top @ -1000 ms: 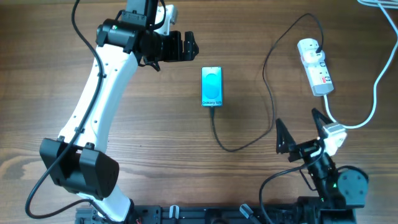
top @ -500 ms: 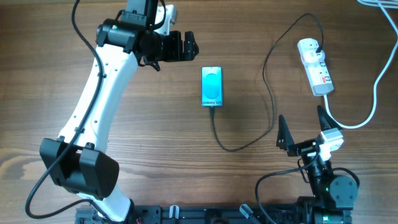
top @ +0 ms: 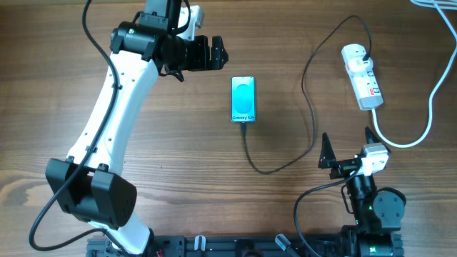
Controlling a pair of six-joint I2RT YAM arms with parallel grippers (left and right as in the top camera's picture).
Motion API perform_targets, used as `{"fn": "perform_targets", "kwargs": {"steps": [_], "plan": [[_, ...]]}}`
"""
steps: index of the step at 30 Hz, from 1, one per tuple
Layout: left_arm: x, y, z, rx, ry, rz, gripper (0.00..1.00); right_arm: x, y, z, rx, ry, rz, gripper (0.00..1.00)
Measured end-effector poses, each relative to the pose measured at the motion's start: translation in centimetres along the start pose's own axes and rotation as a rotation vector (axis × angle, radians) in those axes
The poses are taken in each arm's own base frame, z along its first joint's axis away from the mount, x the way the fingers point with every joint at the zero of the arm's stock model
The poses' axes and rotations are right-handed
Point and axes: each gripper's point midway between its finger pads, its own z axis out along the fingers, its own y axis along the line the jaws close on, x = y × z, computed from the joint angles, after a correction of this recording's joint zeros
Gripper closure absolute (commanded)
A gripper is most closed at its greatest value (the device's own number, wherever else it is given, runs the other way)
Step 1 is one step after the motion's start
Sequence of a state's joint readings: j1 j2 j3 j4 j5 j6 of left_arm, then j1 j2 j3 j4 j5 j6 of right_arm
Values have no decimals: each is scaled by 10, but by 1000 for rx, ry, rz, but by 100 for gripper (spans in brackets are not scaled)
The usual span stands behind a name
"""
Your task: Plug charger to phone and switch on socket
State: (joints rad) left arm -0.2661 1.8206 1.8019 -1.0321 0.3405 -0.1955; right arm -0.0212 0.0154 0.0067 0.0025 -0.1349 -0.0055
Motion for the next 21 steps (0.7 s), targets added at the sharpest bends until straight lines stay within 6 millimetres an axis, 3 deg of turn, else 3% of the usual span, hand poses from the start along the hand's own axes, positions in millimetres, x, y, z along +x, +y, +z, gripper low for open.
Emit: {"fn": "perform_targets", "kwargs": {"steps": [21], "plan": [[0,0,0,0,0,0,0,1,-11,0,65,4,4,0]]}}
